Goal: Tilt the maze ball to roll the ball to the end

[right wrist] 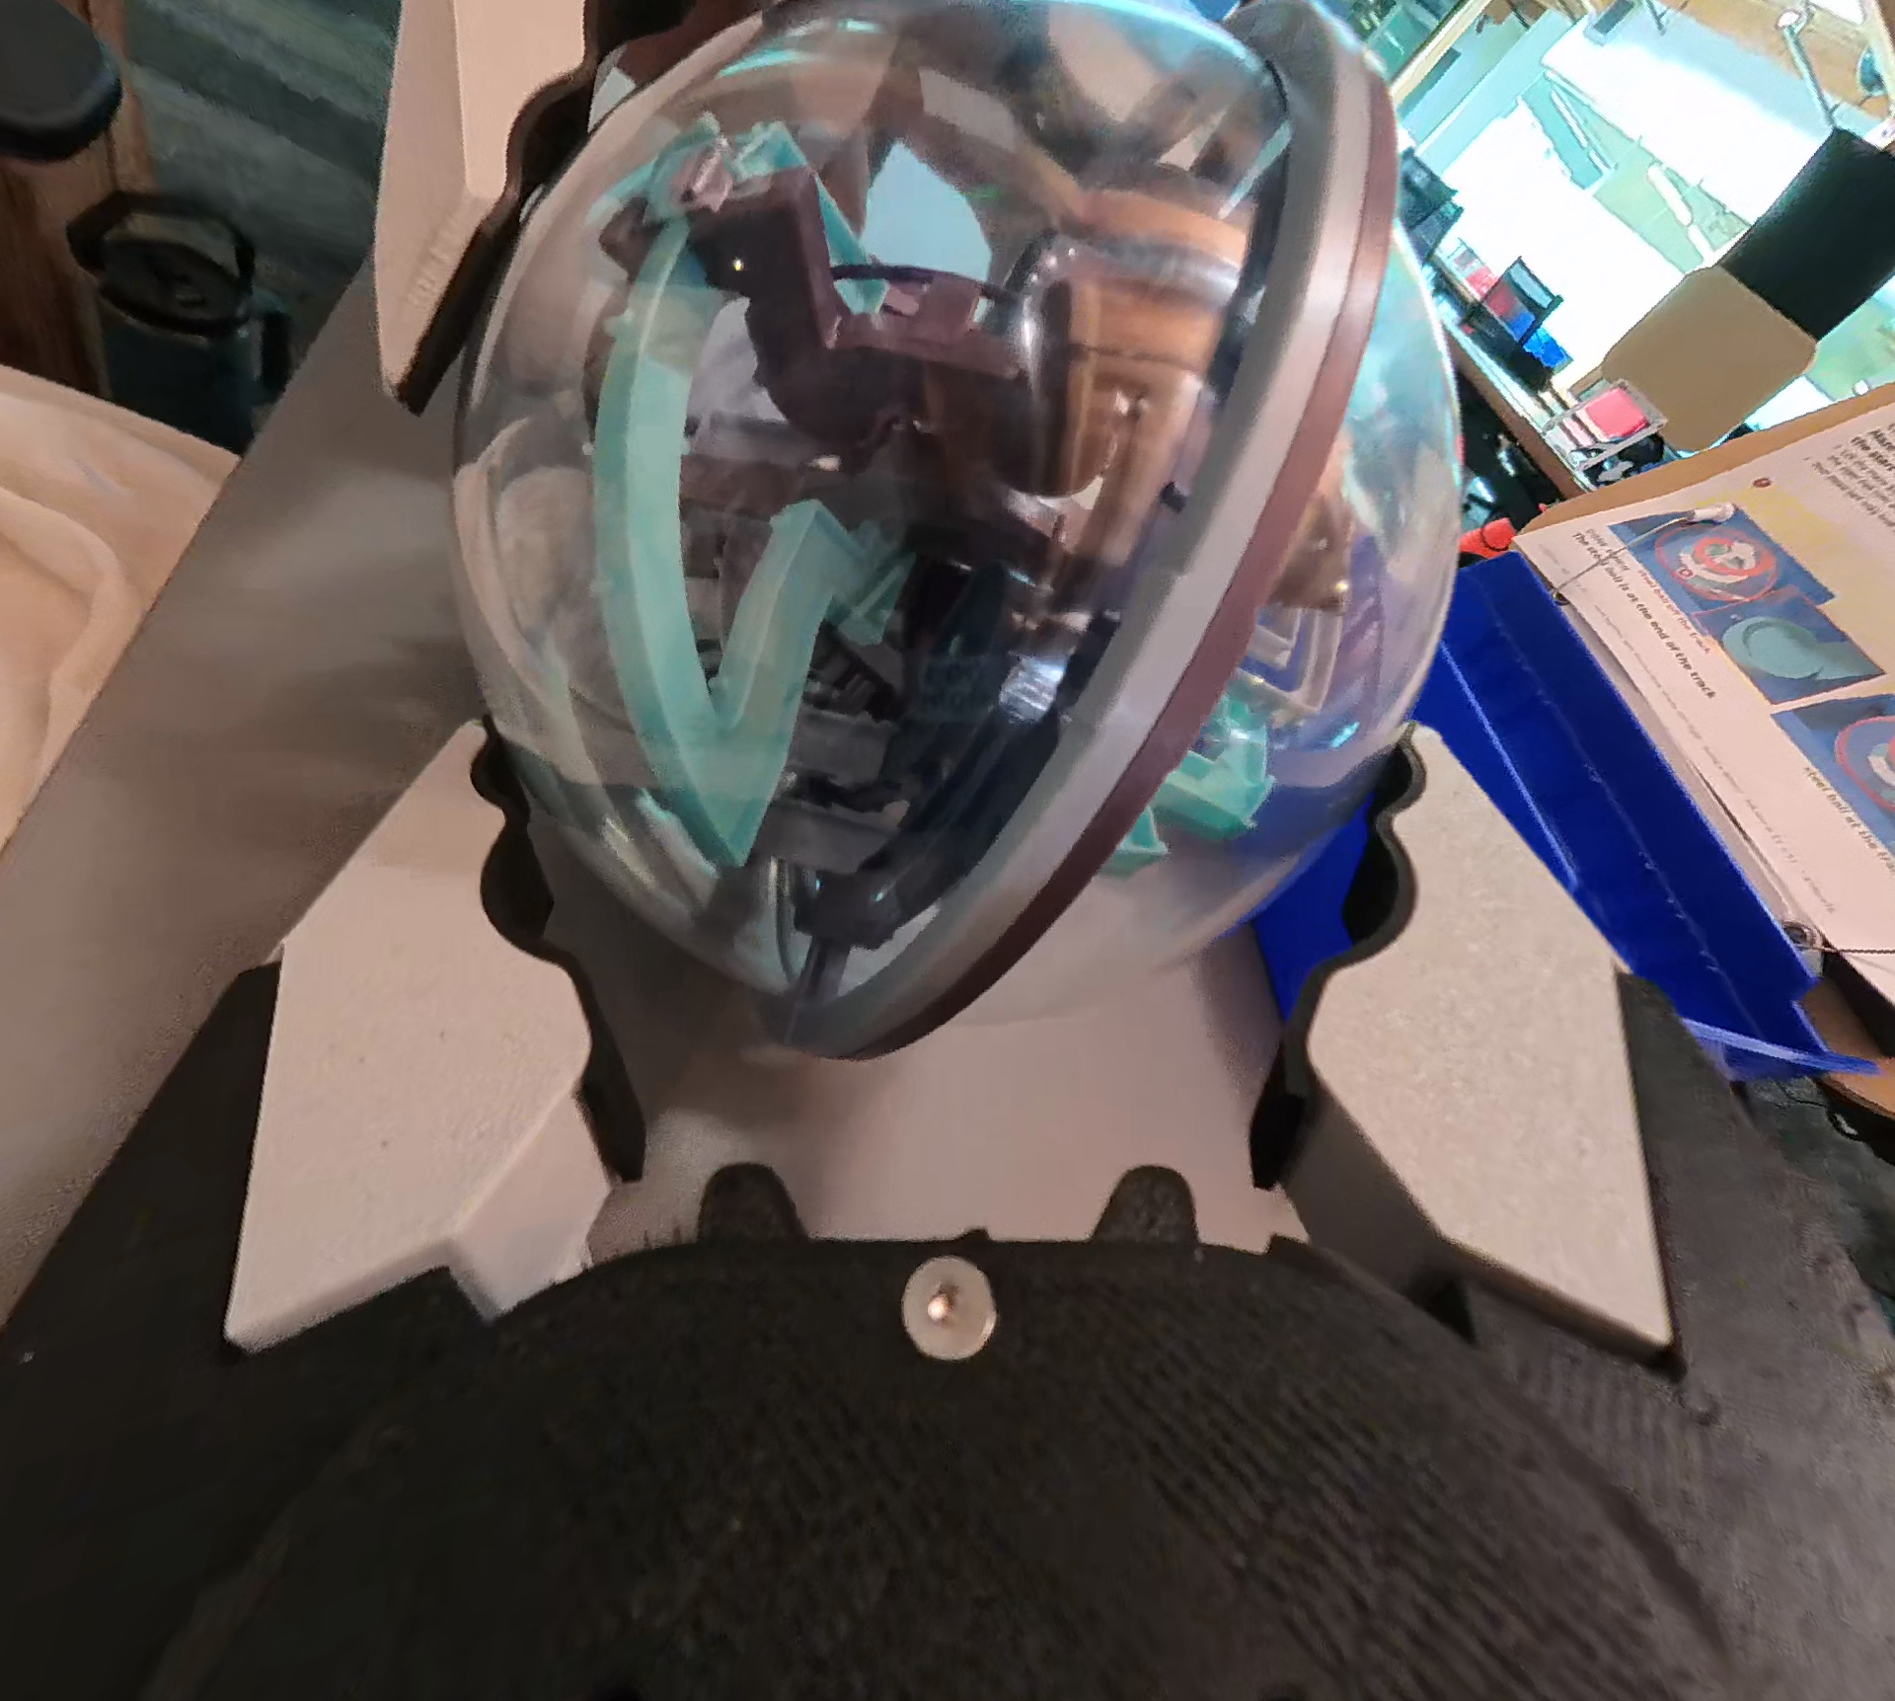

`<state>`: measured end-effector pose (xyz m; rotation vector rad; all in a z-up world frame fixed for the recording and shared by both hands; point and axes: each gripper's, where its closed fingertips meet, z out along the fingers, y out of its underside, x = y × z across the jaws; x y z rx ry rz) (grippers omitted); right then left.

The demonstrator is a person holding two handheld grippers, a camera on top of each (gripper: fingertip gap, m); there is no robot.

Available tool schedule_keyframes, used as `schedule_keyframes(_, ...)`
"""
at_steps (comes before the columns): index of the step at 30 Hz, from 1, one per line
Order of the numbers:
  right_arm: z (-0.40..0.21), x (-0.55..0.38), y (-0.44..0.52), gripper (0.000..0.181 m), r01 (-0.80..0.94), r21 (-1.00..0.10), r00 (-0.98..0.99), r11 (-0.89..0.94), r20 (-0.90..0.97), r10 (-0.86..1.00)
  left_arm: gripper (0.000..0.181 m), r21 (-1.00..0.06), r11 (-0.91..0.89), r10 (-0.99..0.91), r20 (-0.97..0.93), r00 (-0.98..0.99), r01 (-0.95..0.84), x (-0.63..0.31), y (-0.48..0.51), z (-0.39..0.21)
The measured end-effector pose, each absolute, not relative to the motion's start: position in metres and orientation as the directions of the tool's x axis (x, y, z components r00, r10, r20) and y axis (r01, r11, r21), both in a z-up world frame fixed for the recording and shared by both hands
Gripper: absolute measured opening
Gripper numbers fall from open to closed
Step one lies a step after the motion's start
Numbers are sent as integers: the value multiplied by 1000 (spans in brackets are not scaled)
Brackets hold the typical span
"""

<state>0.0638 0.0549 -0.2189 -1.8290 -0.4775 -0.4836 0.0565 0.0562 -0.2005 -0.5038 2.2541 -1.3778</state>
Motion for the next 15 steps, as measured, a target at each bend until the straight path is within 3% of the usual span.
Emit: schedule_keyframes(15, -208, 55, 43, 148, 434, -859, 901, -271, 417, 121, 157, -888, 460, -490, -226, -842, -29, 55, 51, -202)
